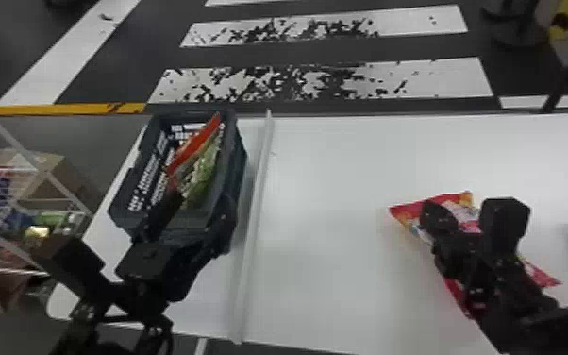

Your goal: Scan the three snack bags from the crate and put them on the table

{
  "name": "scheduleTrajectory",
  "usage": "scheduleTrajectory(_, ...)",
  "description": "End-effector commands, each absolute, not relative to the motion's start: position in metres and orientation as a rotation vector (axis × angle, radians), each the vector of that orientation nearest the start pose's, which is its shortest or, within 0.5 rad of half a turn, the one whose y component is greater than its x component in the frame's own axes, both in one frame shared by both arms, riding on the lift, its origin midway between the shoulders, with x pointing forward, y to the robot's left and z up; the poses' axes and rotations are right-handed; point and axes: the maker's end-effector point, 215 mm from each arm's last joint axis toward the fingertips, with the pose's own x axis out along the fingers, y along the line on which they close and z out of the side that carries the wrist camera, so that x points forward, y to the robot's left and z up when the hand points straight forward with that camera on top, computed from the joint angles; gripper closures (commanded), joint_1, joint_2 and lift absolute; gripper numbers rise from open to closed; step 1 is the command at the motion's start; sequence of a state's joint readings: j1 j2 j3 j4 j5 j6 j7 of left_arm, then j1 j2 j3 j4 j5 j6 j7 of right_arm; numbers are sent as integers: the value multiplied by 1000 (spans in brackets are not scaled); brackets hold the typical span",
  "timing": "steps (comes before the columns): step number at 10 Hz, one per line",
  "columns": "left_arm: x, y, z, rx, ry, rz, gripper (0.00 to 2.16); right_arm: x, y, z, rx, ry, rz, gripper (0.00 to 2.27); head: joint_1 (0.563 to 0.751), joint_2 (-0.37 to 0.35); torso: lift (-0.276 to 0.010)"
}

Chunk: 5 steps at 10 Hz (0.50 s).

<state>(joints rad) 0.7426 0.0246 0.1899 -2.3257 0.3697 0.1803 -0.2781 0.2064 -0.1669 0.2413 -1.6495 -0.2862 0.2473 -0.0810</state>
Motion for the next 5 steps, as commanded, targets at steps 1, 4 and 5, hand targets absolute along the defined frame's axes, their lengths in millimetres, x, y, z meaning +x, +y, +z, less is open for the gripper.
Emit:
scheduleTrajectory(1, 376, 245, -314, -251, 109, -181, 80, 491, -161, -503, 118, 428, 142, 2246, 695, 133, -94)
scheduleTrajectory(4, 376, 239, -314, -257, 107, -194, 80, 494, -207, -505, 119, 418, 5, 2246, 695, 84, -94)
scheduleTrajectory(5, 378, 235, -314, -259, 106, -202, 80, 491, -220, -505, 112, 410, -43, 2246, 695, 58, -94)
